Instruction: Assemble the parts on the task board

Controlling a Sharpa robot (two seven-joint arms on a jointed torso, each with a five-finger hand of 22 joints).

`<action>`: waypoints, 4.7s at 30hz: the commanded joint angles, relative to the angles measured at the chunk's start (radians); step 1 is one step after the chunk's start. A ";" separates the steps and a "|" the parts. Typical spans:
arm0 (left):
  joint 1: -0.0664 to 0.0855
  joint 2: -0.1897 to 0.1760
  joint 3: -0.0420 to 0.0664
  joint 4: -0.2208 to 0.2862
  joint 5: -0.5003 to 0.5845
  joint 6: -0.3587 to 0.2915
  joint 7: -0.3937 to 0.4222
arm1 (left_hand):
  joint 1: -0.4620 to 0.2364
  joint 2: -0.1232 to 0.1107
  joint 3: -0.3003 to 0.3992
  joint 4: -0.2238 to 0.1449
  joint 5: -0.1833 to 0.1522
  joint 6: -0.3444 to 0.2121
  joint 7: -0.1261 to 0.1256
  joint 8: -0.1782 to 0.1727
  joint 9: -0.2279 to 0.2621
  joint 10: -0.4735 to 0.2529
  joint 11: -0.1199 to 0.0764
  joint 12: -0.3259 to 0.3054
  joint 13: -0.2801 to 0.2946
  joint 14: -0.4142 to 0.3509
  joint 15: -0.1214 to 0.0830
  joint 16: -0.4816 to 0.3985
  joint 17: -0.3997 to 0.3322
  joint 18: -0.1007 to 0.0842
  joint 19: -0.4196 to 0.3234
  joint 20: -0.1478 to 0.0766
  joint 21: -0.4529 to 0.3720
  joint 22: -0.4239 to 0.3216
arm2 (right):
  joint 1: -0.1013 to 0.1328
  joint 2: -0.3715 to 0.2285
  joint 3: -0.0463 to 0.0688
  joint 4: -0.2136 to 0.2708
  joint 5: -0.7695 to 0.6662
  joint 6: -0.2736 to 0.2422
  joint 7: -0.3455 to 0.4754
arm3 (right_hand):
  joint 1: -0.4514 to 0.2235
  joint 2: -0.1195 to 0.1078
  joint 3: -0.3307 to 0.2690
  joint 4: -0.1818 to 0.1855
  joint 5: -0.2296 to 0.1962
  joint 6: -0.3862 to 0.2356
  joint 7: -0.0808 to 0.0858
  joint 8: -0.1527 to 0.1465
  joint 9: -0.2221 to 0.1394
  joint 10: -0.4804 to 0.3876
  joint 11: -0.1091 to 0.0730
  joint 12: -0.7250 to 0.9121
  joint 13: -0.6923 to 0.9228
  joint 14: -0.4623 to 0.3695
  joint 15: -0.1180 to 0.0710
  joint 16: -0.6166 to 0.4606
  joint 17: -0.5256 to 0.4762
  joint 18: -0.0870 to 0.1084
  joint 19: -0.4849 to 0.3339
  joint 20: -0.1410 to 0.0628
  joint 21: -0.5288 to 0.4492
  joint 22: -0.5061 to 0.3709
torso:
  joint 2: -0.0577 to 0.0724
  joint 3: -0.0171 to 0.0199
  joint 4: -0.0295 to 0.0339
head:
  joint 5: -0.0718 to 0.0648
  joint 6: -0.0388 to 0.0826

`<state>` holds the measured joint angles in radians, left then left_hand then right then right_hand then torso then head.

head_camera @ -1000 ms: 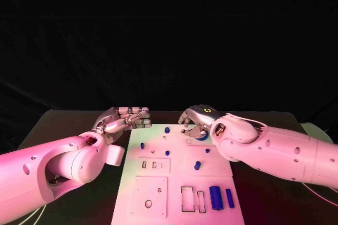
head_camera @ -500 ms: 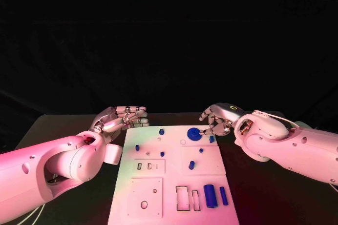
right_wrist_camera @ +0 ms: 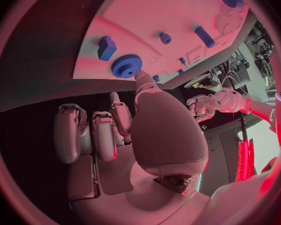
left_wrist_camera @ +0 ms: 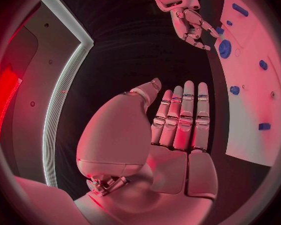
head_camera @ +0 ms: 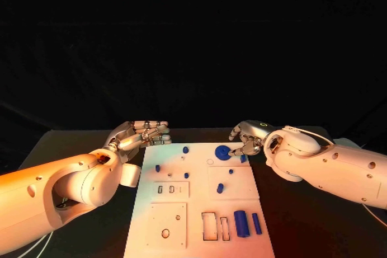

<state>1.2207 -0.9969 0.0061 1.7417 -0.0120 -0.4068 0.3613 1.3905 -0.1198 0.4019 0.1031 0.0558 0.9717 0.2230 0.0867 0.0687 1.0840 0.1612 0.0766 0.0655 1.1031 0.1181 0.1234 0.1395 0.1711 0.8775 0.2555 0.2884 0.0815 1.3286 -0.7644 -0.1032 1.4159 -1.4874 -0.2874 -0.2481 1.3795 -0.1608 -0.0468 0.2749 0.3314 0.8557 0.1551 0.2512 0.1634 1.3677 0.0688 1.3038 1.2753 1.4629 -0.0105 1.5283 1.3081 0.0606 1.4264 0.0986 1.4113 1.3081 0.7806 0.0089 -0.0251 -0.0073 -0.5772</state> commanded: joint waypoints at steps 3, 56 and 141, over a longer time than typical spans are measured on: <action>0.001 0.001 0.001 0.003 0.003 0.024 0.002 | 0.008 0.004 0.005 -0.005 0.004 0.001 0.007 -0.004 0.000 -0.001 0.009 -0.008 0.001 -0.001 0.006 -0.006 0.002 0.013 -0.004 0.006 -0.004 -0.002 | -0.005 0.019 0.000 -0.021 0.014 0.030 -0.001 | 0.012 0.004 0.000 0.008 0.006 -0.010 -0.001 0.009 0.002 0.010 0.001 0.015 0.012 0.089 0.007 0.009 0.177 -0.009 0.006 0.005 0.002 0.061 | 0.005 0.0012 0.0019 | 0.002 -0.004; 0.001 0.002 0.001 -0.001 0.003 0.028 -0.005 | 0.008 0.003 0.007 -0.007 0.003 -0.002 0.009 -0.007 0.000 -0.003 0.010 -0.010 0.000 -0.004 0.008 -0.010 0.003 0.013 -0.005 0.006 -0.005 -0.003 | -0.023 0.068 -0.001 -0.062 -0.074 0.065 0.021 | 0.096 0.079 0.086 -0.056 0.011 0.043 -0.011 0.061 -0.001 0.067 -0.009 0.113 0.118 0.100 0.001 0.031 0.231 -0.022 0.043 0.001 0.046 0.126 | 0.007 0.0058 0.0032 | 0.014 -0.020; 0.001 0.002 0.001 0.003 0.003 0.038 -0.008 | 0.014 0.002 0.014 -0.017 0.002 -0.003 0.010 -0.010 0.000 -0.006 0.011 -0.012 0.001 -0.006 0.009 -0.016 0.004 0.013 -0.007 0.007 -0.008 -0.005 | -0.081 0.326 -0.006 -0.089 -0.216 -0.127 -0.003 | 0.050 0.061 0.224 -0.084 0.002 0.136 -0.032 0.010 -0.011 0.120 -0.028 0.172 0.185 0.103 -0.016 0.034 0.240 -0.030 0.065 -0.017 0.069 0.160 | 0.009 0.0083 0.0039 | 0.035 -0.013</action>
<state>1.2208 -0.9967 0.0062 1.7437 -0.0112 -0.3873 0.3495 1.3947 -0.1156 0.4143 0.0908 0.0558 0.9681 0.2264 0.0825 0.0687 1.0804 0.1648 0.0683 0.0656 1.0997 0.1216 0.1129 0.1423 0.1711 0.8739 0.2591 0.2848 0.0779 1.2484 -0.4402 -0.1090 1.3266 -1.6797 -0.4202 -0.2428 1.4367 -0.1032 0.1716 0.1918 0.3361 0.9531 0.1538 0.2616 0.1528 1.4659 0.0421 1.4780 1.3074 1.4667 -0.0216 1.5592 1.3078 0.0454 1.4664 0.0892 1.4810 1.3073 0.7887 0.0165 -0.0212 0.0273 -0.5913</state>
